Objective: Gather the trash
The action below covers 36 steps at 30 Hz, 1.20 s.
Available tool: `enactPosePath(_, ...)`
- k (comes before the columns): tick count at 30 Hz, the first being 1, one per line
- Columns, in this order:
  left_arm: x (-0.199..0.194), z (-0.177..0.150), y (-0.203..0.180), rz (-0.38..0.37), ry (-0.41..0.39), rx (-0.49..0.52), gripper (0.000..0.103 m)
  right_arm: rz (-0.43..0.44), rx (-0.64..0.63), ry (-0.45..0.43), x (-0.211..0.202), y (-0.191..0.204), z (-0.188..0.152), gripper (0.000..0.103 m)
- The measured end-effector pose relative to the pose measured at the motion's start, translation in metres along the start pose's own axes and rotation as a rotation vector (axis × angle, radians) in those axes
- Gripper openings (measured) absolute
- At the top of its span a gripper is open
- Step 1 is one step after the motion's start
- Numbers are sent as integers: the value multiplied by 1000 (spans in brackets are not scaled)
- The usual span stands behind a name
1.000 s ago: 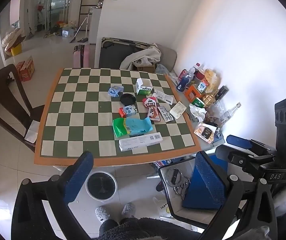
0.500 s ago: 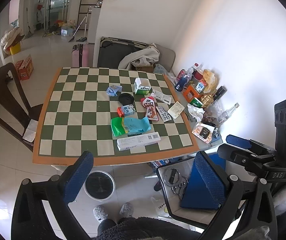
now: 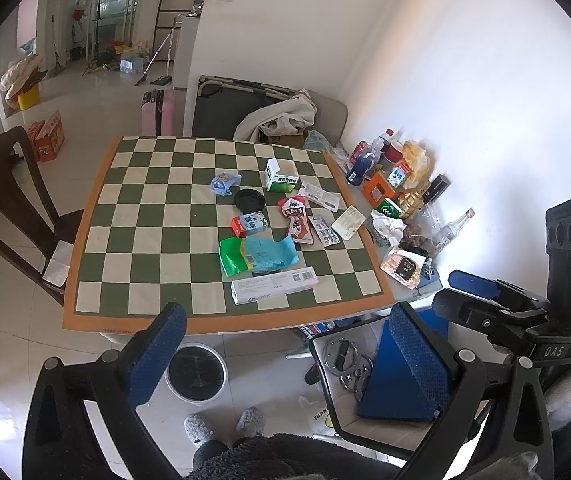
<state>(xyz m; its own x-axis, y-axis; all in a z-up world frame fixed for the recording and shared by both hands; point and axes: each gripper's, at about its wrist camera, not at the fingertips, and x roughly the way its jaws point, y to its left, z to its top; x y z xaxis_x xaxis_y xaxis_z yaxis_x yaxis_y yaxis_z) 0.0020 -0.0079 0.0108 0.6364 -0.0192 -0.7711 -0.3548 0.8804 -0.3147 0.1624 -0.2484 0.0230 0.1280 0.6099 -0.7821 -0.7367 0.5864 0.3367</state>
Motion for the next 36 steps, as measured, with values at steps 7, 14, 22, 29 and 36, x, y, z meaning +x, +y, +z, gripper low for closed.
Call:
enactPosePath(7,0,0,0,-1,-1,-1,103,6,0,1,0,3,1,103)
enactPosePath(14,0,1,-3,-3,-1,-1,103,6,-2,0,2,7,6,103)
enactPosePath(22,-2,0,-2,-5,-3,-2,103,7,-1,-2,1,7,5,103)
enactPosePath(29,-2,-1,0,-6,-4,-3,103,8,-2,-1,1,7,5,103)
enactPosePath(36,-2,-1,1,-9,-5,-4,103,8,-2,-2,3,8,8,103)
